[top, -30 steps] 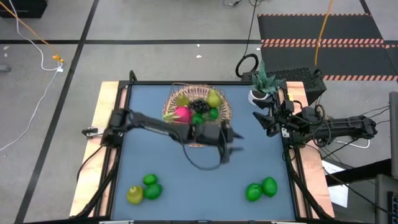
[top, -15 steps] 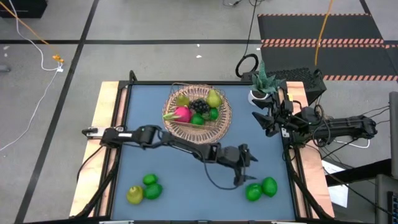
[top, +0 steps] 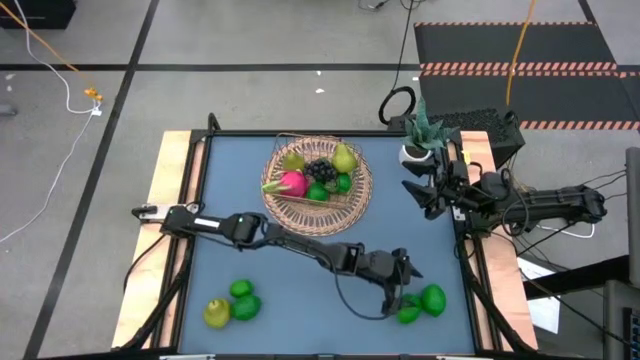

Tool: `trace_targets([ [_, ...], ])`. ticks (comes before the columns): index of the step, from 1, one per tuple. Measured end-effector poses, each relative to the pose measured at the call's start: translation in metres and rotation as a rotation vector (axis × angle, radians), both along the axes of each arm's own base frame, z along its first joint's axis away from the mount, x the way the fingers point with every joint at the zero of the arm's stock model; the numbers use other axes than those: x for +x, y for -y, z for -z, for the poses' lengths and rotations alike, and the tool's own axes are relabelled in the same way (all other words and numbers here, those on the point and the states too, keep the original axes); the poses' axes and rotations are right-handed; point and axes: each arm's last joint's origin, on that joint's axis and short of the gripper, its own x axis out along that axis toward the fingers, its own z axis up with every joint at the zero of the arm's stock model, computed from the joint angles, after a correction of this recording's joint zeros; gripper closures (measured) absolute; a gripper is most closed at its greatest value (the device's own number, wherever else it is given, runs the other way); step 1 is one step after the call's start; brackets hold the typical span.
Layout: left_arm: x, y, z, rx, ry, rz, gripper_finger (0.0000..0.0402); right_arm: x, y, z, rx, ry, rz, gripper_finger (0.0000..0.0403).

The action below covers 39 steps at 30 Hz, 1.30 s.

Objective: Build produce basket
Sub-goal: Put the green lime into the gold wire basket

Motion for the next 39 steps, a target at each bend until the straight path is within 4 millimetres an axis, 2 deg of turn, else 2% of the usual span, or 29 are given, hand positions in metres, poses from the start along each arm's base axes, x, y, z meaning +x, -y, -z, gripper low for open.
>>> trace_targets([
  [7, -0.002, 0.009, 0.000, -0.018, -0.003, -0.098, 0.0007, 0.001, 0.000, 0.002, 0.001, -0.023, -0.002, 0.0106],
  [14, -0.005, 0.020, 0.000, -0.031, -0.008, -0.119, 0.0007, 0.002, -0.001, 0.006, -0.013, -0.065, -0.045, 0.0106],
  [17, -0.009, 0.032, 0.001, -0.020, -0.009, -0.115, 0.0007, 0.002, -0.006, 0.002, -0.054, -0.024, -0.165, 0.0106],
  [22, -0.018, 0.055, 0.003, 0.015, -0.017, -0.159, 0.0007, 0.000, -0.026, -0.002, -0.116, 0.026, -0.377, 0.0106],
  [26, -0.021, 0.065, 0.014, 0.036, -0.020, -0.205, 0.0007, 0.005, -0.043, 0.001, -0.149, 0.012, -0.379, 0.0106],
  [31, -0.020, 0.065, 0.036, -0.001, -0.045, -0.281, 0.0007, 0.012, -0.059, 0.002, -0.155, 0.040, -0.357, 0.0106],
  [39, -0.019, 0.068, 0.052, -0.037, -0.048, -0.240, 0.0007, 0.013, -0.069, 0.003, -0.142, 0.050, -0.354, 0.0106],
])
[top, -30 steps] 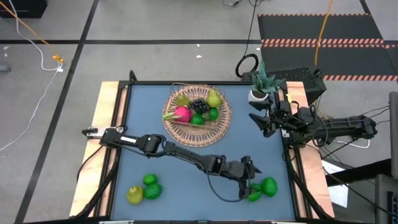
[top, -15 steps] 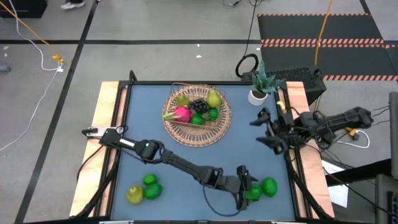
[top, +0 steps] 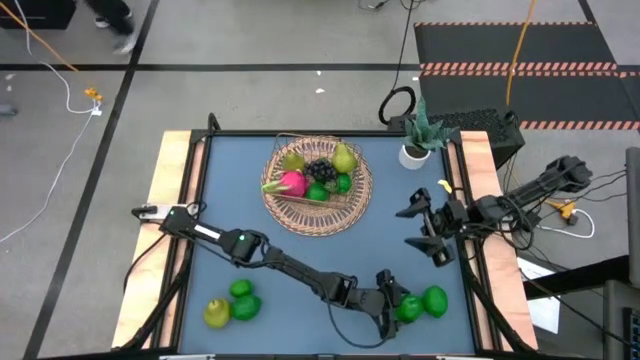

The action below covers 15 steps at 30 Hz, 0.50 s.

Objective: Build produce basket
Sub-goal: Put the green lime into the gold wire basket

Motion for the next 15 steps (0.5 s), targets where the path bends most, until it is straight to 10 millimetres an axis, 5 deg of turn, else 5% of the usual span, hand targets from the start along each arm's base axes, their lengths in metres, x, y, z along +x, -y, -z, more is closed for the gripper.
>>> trace_targets([
  [9, 0.006, -0.014, 0.003, -0.005, 0.003, -0.002, 0.0088, -0.003, -0.006, 0.000, -0.005, -0.003, -0.040, 0.0106],
  [15, 0.005, -0.022, -0.006, 0.090, -0.039, 0.010, 0.0089, -0.004, -0.012, 0.003, -0.012, -0.036, -0.078, 0.0106],
])
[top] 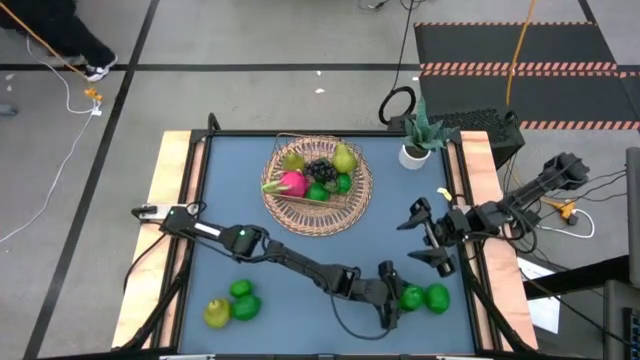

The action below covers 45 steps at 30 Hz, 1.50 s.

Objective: Build produce basket
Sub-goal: Put the green lime into the gold wire basket

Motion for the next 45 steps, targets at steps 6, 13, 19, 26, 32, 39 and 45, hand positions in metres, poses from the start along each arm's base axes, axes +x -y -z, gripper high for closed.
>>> trace_targets([
  [6, -0.023, 0.002, -0.036, 0.350, -0.183, -0.170, 0.0084, -0.002, -0.005, 0.001, -0.002, -0.006, -0.032, 0.0106],
  [13, -0.048, -0.013, -0.100, 0.485, -0.267, -0.315, 0.0089, -0.006, -0.005, -0.002, -0.006, 0.014, -0.040, 0.0106],
  [19, -0.079, -0.042, -0.146, 0.676, -0.367, -0.562, 0.0080, -0.007, -0.004, -0.003, 0.000, 0.022, -0.039, 0.0106],
  [26, -0.110, -0.105, -0.188, 0.647, -0.487, -0.778, 0.0091, -0.007, -0.004, -0.003, 0.009, 0.019, -0.044, 0.0106],
  [32, -0.116, -0.158, -0.190, 0.628, -0.612, -0.885, 0.0068, -0.006, -0.003, -0.002, 0.043, -0.012, -0.008, 0.0106],
  [39, -0.110, -0.195, -0.188, 0.465, -0.642, -0.914, 0.0090, -0.006, -0.003, -0.001, 0.049, -0.018, -0.010, 0.0106],
  [45, -0.110, -0.204, -0.184, 0.324, -0.689, -0.871, 0.0037, -0.006, -0.003, -0.001, 0.055, -0.025, -0.014, 0.0106],
])
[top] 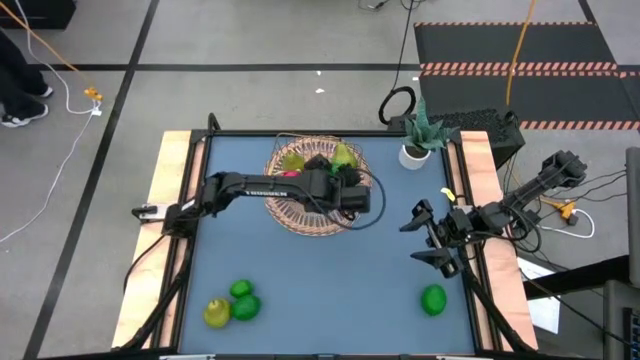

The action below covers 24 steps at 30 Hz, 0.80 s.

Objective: Build produce basket
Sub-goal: Put the green lime into the gold wire basket

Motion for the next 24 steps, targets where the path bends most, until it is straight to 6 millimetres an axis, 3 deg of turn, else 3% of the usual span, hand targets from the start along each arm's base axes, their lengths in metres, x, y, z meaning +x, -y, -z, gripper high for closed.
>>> trace_targets([
  [4, 0.001, -0.005, 0.017, -0.085, -0.030, 0.014, 0.0008, 0.000, 0.000, 0.000, 0.015, -0.004, -0.006, 0.0106],
  [14, 0.010, -0.016, 0.073, -0.136, -0.038, 0.085, 0.0041, 0.000, 0.000, 0.000, 0.018, -0.005, -0.007, 0.0106],
  [24, 0.021, -0.035, 0.071, -0.140, 0.078, 0.104, 0.0050, 0.000, 0.000, 0.000, 0.018, -0.005, -0.005, 0.0106],
])
